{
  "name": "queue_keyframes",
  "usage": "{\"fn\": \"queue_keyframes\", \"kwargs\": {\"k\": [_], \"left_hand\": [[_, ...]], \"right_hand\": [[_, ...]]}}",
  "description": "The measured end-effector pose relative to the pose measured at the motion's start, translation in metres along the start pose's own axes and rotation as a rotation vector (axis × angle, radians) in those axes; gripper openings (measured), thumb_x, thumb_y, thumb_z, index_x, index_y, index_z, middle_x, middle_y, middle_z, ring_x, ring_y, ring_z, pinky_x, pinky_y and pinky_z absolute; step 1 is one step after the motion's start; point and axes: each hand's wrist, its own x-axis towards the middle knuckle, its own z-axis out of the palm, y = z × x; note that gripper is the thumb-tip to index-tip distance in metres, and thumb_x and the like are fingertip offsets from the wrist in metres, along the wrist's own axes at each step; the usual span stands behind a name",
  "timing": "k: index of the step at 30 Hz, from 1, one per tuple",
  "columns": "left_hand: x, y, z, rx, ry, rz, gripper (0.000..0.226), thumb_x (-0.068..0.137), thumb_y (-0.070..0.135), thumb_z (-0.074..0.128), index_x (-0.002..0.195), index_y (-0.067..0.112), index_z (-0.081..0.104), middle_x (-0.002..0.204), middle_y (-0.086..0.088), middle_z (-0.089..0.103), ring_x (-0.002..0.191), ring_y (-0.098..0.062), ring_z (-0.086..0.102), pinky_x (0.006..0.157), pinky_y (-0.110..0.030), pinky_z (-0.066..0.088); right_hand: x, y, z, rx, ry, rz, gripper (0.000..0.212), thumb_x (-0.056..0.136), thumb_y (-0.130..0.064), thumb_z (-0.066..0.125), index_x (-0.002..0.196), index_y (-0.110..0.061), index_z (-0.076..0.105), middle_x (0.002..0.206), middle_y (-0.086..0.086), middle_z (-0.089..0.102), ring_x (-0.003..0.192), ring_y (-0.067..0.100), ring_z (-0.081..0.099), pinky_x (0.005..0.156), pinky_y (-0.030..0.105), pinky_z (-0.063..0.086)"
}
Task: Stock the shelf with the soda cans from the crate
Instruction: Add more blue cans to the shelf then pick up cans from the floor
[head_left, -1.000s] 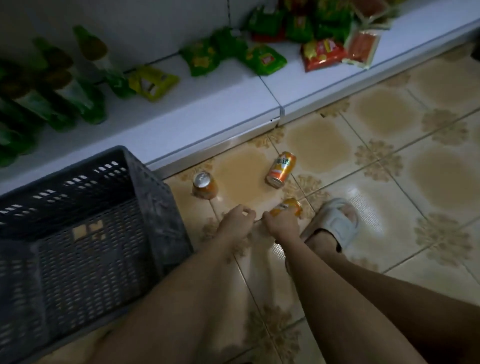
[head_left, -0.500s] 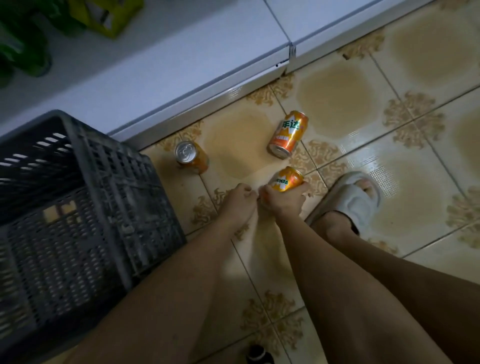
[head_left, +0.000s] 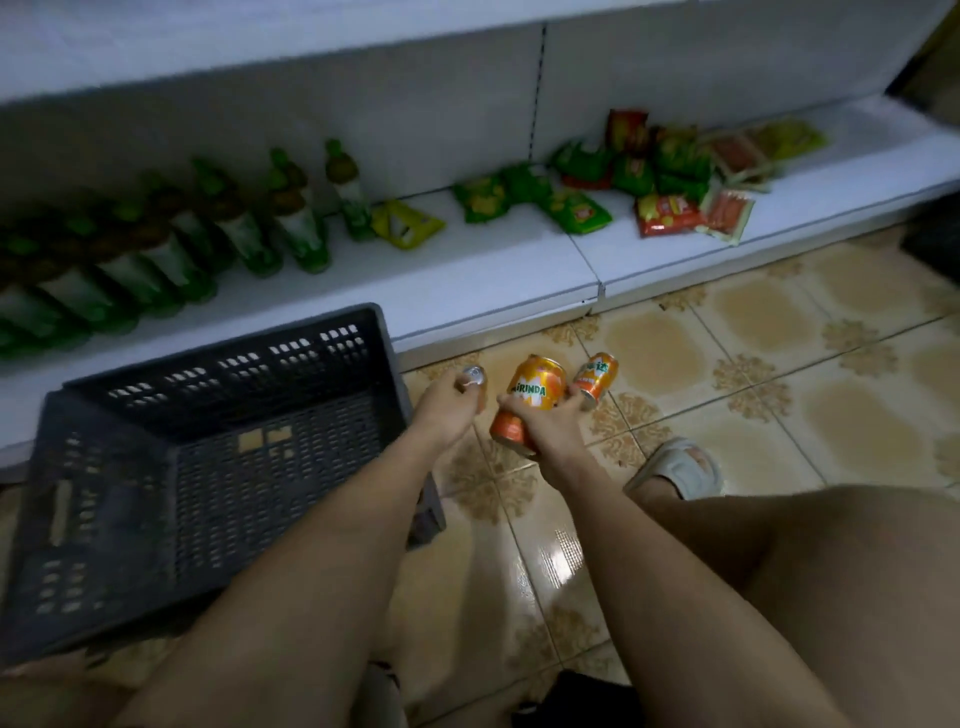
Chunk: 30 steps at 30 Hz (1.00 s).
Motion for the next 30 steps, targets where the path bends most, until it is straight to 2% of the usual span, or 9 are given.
{"fn": "queue_keyframes", "kwargs": {"k": [2,4,6,8,11,15,22,27,30], "left_hand": [[-0.028,0.007,-0.036,-0.026,0.054,0.035,0.027,0.1,0.027,0.048,0.121,0.015,0.059,0.118,-0.007,0.063,0.107,-0.022,0.059,0.086,-0.027,0.043],[-0.055,0.014,-0.072,-0.032,0.109,0.063,0.031,0.1,0.029,0.047,0.125,0.014,0.057,0.121,-0.007,0.061,0.104,-0.021,0.057,0.079,-0.024,0.041],[-0.081,0.023,-0.107,-0.036,0.174,0.103,0.033,0.1,0.03,0.047,0.128,0.014,0.056,0.119,-0.006,0.06,0.099,-0.019,0.054,0.077,-0.026,0.04],[-0.103,0.029,-0.138,-0.068,0.238,0.132,0.034,0.1,0.031,0.048,0.128,0.014,0.055,0.115,-0.006,0.062,0.1,-0.022,0.058,0.088,-0.031,0.046],[-0.132,0.035,-0.182,0.004,0.332,0.187,0.034,0.099,0.035,0.048,0.126,0.017,0.056,0.114,-0.009,0.065,0.102,-0.027,0.062,0.093,-0.038,0.049],[-0.159,0.041,-0.239,0.254,0.49,0.243,0.036,0.099,0.037,0.045,0.127,0.019,0.056,0.128,-0.009,0.062,0.117,-0.029,0.057,0.094,-0.039,0.047],[-0.163,0.044,-0.332,0.522,0.668,0.227,0.037,0.1,0.043,0.041,0.131,0.026,0.051,0.125,-0.003,0.061,0.11,-0.025,0.056,0.089,-0.045,0.05],[-0.131,0.028,-0.411,0.611,0.713,0.142,0.041,0.101,0.043,0.039,0.136,0.025,0.047,0.131,-0.004,0.056,0.119,-0.027,0.049,0.094,-0.046,0.044],[-0.098,0.012,-0.459,0.634,0.751,0.077,0.041,0.101,0.044,0.038,0.136,0.026,0.047,0.133,-0.004,0.053,0.123,-0.027,0.046,0.098,-0.049,0.04]], "right_hand": [[-0.036,-0.023,0.022,0.058,-0.065,-0.013,0.074,0.073,-0.027,0.084,0.128,-0.02,0.035,0.115,0.015,0.06,0.087,0.026,0.071,0.065,0.042,0.06],[-0.069,-0.044,0.046,0.173,-0.172,0.031,0.072,0.072,-0.041,0.078,0.132,-0.017,0.045,0.123,0.02,0.061,0.1,0.034,0.068,0.08,0.055,0.057],[-0.104,-0.065,0.07,0.24,-0.207,0.011,0.057,0.084,-0.04,0.063,0.133,-0.017,0.047,0.117,0.017,0.061,0.101,0.034,0.064,0.085,0.052,0.054],[-0.135,-0.083,0.092,0.199,-0.256,-0.058,0.05,0.089,-0.03,0.059,0.134,-0.018,0.04,0.111,0.013,0.057,0.095,0.03,0.063,0.076,0.046,0.055],[-0.171,-0.106,0.124,0.006,-0.32,-0.181,0.057,0.086,-0.026,0.071,0.128,-0.025,0.032,0.104,0.002,0.055,0.089,0.018,0.061,0.068,0.037,0.054],[-0.201,-0.133,0.16,-0.07,-0.403,-0.291,0.033,0.082,-0.02,0.079,0.105,-0.018,0.055,0.101,0.007,0.066,0.074,0.011,0.065,0.055,0.027,0.051],[-0.196,-0.176,0.235,-0.135,-0.528,-0.372,0.081,0.073,-0.031,0.086,0.135,-0.019,0.036,0.118,0.006,0.06,0.101,0.024,0.065,0.088,0.049,0.056],[-0.169,-0.205,0.307,-0.069,-0.668,-0.201,0.071,0.083,-0.04,0.072,0.138,-0.018,0.034,0.121,0.015,0.062,0.1,0.031,0.067,0.07,0.044,0.059],[-0.149,-0.218,0.358,-0.069,-0.72,-0.18,0.06,0.09,-0.037,0.061,0.141,-0.019,0.034,0.122,0.015,0.061,0.102,0.032,0.066,0.074,0.046,0.058]]}}
